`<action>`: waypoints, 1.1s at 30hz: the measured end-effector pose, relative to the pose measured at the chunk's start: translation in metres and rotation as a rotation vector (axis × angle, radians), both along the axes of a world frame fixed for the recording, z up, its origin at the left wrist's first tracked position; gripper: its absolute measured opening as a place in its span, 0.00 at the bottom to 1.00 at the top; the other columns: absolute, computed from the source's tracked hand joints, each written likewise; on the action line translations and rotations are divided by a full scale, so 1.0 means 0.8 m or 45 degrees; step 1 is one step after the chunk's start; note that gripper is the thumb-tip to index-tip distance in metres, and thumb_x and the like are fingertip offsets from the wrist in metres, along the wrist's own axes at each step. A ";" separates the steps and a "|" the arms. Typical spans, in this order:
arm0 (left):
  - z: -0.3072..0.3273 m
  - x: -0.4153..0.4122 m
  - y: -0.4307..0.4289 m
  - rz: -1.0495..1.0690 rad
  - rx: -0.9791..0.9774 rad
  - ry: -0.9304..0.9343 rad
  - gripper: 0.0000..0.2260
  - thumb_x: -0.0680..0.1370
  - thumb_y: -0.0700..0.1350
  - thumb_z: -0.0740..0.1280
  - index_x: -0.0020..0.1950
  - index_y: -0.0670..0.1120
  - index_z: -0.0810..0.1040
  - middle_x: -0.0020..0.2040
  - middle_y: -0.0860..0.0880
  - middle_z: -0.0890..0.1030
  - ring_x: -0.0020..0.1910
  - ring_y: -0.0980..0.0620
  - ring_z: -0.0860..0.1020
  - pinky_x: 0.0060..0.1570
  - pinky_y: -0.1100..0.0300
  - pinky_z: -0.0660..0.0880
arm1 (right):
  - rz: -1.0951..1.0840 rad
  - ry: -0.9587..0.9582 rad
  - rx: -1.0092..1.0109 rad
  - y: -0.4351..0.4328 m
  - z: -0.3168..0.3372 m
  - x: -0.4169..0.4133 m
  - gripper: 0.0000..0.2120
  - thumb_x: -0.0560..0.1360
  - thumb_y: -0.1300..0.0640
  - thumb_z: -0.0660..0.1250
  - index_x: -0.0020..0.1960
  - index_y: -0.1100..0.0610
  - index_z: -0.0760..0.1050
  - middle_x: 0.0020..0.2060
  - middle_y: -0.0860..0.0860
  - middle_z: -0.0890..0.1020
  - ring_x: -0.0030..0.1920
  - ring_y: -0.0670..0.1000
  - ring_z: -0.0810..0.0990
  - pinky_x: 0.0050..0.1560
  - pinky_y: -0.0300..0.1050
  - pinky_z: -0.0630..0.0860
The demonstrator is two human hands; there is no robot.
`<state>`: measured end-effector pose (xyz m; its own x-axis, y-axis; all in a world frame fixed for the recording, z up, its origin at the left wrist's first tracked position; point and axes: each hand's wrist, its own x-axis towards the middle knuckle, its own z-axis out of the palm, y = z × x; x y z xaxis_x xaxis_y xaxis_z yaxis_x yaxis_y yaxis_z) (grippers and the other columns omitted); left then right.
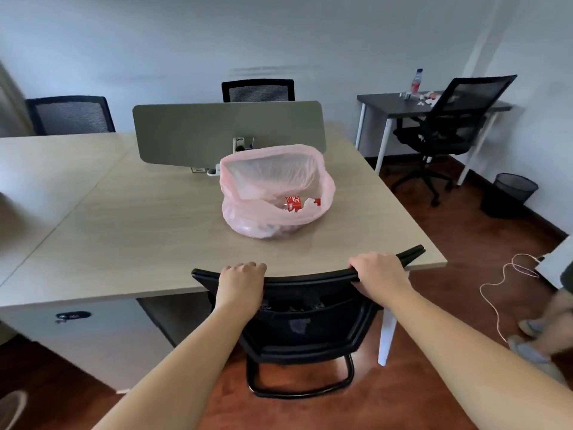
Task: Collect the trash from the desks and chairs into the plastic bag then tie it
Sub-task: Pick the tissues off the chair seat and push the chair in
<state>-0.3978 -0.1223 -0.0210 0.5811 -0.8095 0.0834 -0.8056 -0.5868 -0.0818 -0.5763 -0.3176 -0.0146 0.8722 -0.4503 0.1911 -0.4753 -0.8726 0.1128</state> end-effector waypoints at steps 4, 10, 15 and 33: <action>-0.004 -0.003 -0.003 0.118 -0.116 0.020 0.08 0.70 0.41 0.65 0.47 0.51 0.76 0.44 0.51 0.80 0.46 0.47 0.78 0.43 0.58 0.61 | 0.139 -0.117 -0.049 -0.010 -0.022 -0.004 0.20 0.48 0.51 0.81 0.28 0.53 0.71 0.23 0.48 0.72 0.23 0.52 0.74 0.27 0.38 0.63; -0.005 -0.029 0.003 0.204 -0.085 0.078 0.08 0.69 0.42 0.65 0.47 0.51 0.76 0.45 0.52 0.80 0.48 0.46 0.78 0.44 0.58 0.60 | 0.281 -0.190 0.019 -0.014 -0.017 -0.012 0.27 0.41 0.55 0.81 0.25 0.51 0.62 0.19 0.47 0.62 0.19 0.52 0.63 0.29 0.37 0.55; -0.003 -0.069 0.028 0.206 -0.095 0.064 0.09 0.68 0.43 0.65 0.46 0.52 0.76 0.46 0.51 0.82 0.50 0.47 0.79 0.44 0.59 0.60 | 0.319 -0.228 0.004 0.005 -0.018 -0.045 0.26 0.41 0.57 0.80 0.25 0.50 0.63 0.18 0.48 0.63 0.18 0.51 0.62 0.29 0.37 0.55; 0.006 -0.187 0.205 0.201 -0.061 0.126 0.08 0.69 0.45 0.65 0.41 0.56 0.68 0.43 0.55 0.79 0.50 0.51 0.78 0.44 0.58 0.62 | 0.268 -0.222 -0.100 0.190 -0.025 -0.176 0.29 0.45 0.51 0.79 0.30 0.50 0.59 0.24 0.45 0.59 0.20 0.48 0.69 0.29 0.39 0.57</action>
